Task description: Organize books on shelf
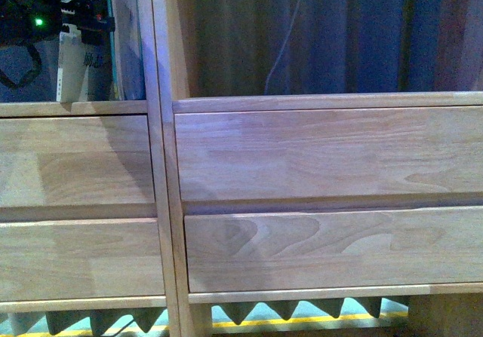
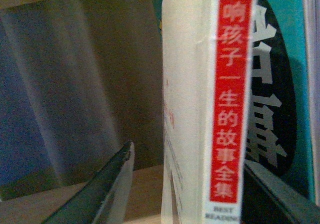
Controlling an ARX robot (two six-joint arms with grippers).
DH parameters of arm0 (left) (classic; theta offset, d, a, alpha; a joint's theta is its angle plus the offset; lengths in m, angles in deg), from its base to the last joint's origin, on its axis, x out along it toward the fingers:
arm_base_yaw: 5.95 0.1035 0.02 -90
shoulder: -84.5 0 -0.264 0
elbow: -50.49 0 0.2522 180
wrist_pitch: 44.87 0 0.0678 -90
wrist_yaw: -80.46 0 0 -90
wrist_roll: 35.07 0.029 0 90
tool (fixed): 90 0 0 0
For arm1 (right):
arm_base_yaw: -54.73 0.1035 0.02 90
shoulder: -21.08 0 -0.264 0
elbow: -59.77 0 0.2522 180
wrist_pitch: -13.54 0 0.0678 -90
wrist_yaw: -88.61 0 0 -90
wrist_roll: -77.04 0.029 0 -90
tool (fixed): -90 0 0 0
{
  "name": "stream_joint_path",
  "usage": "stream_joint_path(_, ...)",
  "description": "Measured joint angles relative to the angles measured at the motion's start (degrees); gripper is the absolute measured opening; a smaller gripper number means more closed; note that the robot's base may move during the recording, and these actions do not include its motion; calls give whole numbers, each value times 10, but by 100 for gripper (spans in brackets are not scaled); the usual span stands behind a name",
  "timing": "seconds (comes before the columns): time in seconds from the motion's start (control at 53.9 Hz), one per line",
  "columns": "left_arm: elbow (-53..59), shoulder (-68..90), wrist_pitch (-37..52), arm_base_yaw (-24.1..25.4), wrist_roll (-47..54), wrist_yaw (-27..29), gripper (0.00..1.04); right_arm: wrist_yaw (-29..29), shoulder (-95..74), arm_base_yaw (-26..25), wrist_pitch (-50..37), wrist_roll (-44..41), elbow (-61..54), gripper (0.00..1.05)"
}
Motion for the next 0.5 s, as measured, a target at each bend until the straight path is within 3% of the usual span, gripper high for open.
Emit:
stream_joint_path(0.223, 11, -1, 8, 1, -1, 1, 99, 0, 0, 0, 0, 0, 0, 98)
stream_joint_path(0.501, 62, -23, 19, 3, -5, -8, 98, 0, 0, 0, 0, 0, 0, 98)
